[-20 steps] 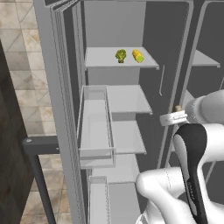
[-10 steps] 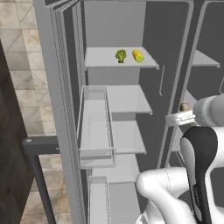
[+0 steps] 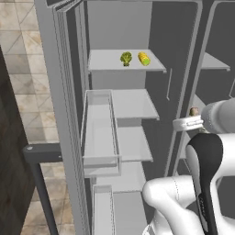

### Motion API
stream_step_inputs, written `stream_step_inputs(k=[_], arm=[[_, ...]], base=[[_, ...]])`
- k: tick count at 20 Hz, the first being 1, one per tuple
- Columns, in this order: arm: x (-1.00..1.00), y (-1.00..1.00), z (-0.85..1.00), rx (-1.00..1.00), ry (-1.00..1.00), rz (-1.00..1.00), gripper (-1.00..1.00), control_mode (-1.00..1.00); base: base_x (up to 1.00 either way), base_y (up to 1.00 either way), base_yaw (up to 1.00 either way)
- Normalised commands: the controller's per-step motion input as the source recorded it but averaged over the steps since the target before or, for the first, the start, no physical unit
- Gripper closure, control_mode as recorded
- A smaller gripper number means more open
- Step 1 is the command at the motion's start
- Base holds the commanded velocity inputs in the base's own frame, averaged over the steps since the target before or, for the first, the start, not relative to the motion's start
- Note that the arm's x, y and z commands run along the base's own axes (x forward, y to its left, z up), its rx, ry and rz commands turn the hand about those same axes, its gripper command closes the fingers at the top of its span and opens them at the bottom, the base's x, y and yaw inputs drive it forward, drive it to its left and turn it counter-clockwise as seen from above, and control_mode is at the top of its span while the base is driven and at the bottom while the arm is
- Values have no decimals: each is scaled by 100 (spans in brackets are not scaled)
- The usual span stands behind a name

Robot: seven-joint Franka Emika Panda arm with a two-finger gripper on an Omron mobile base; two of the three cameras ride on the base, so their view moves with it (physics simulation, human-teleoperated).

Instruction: Gather the corn and broccoli from the fridge and place them on a tray on the dining counter. Then gather the steak and fish from the fridge and place them on the other tray.

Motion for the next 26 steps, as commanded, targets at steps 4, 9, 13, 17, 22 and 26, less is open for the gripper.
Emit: stream_step_inputs(k=[4, 9, 13, 17, 22, 26], arm=[[0, 0, 0, 0, 0, 0, 100, 100], [0, 0, 0, 0, 0, 0, 100, 100], [0, 0, 0, 0, 0, 0, 100, 100], [0, 0, 0, 0, 0, 0, 100, 100], [0, 0, 0, 0, 0, 0, 100, 100], [0, 0, 0, 0, 0, 0, 100, 100]], base=[[0, 0, 0], [-55, 0, 0], [-99, 0, -2], [-100, 0, -7], [-100, -3, -9], [-100, 0, -11]])
